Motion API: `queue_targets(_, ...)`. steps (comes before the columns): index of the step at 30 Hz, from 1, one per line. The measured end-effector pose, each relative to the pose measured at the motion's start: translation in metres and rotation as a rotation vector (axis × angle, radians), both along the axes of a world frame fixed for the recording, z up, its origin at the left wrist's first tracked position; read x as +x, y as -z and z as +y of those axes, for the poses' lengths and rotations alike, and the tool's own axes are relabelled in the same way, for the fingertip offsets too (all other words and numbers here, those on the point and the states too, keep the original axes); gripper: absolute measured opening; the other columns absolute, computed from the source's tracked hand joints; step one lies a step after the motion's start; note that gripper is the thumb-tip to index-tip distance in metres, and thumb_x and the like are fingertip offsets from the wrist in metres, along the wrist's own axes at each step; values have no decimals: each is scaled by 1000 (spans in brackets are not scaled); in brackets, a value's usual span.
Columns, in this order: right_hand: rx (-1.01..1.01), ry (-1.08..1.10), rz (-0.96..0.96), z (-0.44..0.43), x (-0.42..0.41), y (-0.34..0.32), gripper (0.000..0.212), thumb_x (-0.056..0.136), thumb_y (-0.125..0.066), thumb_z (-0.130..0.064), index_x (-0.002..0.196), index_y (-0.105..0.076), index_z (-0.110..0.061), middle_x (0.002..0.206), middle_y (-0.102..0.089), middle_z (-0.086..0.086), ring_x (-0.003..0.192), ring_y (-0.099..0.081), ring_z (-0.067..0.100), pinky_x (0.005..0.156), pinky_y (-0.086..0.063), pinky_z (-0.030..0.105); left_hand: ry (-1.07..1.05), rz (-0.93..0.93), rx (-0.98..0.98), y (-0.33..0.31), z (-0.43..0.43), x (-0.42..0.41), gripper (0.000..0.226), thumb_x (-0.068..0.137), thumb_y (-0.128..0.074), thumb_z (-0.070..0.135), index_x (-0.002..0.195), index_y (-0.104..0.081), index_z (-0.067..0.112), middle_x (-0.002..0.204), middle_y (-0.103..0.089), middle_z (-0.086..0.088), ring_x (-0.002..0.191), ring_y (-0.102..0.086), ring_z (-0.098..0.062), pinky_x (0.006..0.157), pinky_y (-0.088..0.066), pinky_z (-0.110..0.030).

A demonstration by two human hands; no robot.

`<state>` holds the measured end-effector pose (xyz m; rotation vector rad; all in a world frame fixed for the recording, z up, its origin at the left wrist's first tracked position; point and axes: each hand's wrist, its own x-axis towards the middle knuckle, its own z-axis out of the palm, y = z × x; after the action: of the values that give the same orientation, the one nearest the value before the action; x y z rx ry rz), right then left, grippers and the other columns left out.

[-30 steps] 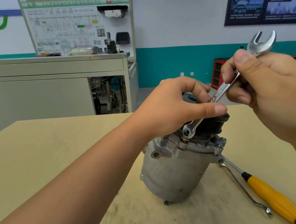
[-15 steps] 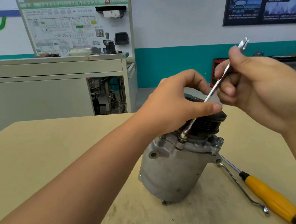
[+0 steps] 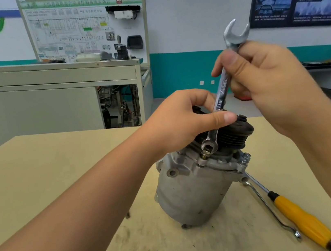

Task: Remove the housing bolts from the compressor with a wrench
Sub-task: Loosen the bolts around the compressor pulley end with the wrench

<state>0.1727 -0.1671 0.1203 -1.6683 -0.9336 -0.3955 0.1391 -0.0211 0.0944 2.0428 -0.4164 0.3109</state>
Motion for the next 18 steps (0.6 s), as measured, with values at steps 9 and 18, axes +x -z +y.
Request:
queue_targets(9, 79, -98, 24, -22, -18, 17, 44, 83, -41, -66, 71, -63, -30, 46, -43, -10, 48, -37, 8, 52, -35, 15, 30, -94, 60, -1, -8, -9, 24, 67, -82, 32, 62, -59, 28, 105, -66, 11, 100, -60, -1, 92, -48, -28)
queue_targets(18, 74, 19, -58, -31, -19, 26, 33, 88, -36, -44, 65, -57, -32, 45, -42, -9, 46, -37, 3, 49, -32, 12, 177, -65, 125, -5, -10, -8, 13, 76, -74, 28, 68, -68, 37, 100, -62, 21, 93, -57, 6, 83, -45, -14)
